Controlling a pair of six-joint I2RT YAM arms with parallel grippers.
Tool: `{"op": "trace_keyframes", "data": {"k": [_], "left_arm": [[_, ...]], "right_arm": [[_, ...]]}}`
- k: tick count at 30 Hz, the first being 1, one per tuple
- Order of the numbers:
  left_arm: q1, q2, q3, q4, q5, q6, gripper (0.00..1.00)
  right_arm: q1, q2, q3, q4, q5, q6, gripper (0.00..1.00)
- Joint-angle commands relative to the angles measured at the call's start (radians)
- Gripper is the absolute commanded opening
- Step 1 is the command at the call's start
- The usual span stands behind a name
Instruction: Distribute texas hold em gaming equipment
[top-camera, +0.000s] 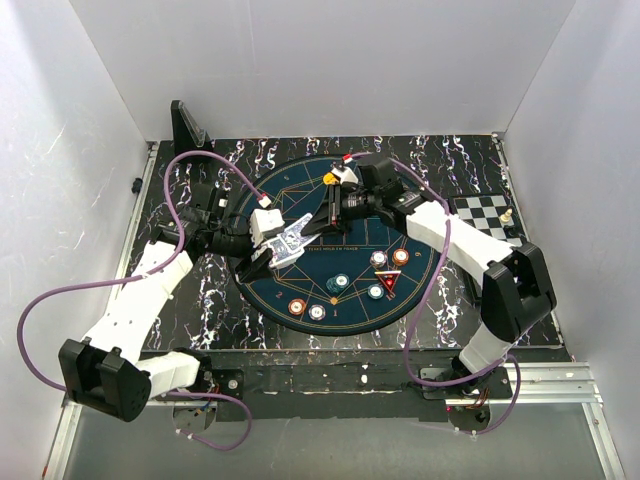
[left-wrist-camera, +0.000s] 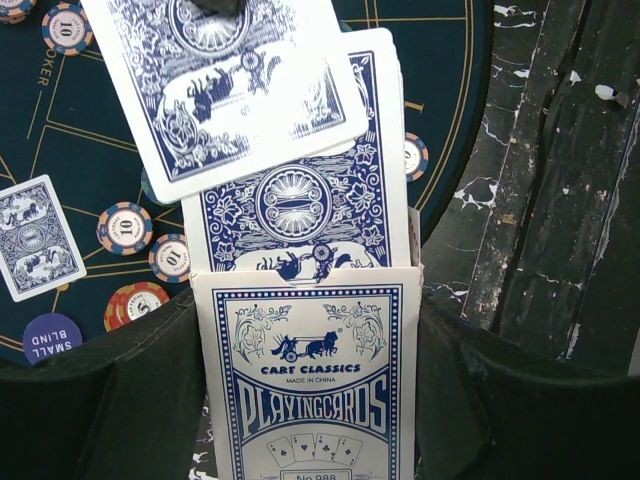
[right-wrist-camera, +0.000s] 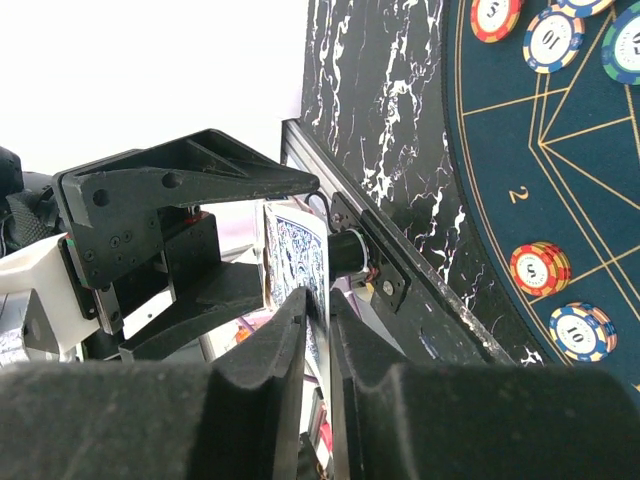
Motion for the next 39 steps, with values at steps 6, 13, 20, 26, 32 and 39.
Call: {"op": "trace_keyframes", "data": {"k": [6,13,20,26,32,39], "left_arm": [[-0.006,-0.04,-0.011,0.029,0.02,-0.002,0.13],[-0.006,-0.032,-0.005,0.015,0.007,0.006,0.11],[-0.006,-0.012,0.032,0.0,-0.004,0.006,0.11],[-0.008,-0.008,0.047,0.007,-0.004,-0.01,0.11],[-0.006,-0.018,0.044,0.009,-0.012,-0.013,0.11],[-0.006,-0.014,0.044,0.01,-0.016,-0.01,0.11]], "right_arm": [[-0.078,-0.062,0.021,-0.031,-0.004,-0.031,0.07],[-0.227,-0.007,0.07,-0.029,-0.004,-0.041,0.01],[-0.373,0.246,0.274,-0.12,0.131,-0.131,0.01],[-0.382,0.539,0.49,-0.082,0.151,-0.079,0.01],[-0.379,0.684,0.595,0.0,0.172,0.002,0.01],[-0.373,0.73,0.619,-0.035,0.194,0.01,0.17]]}}
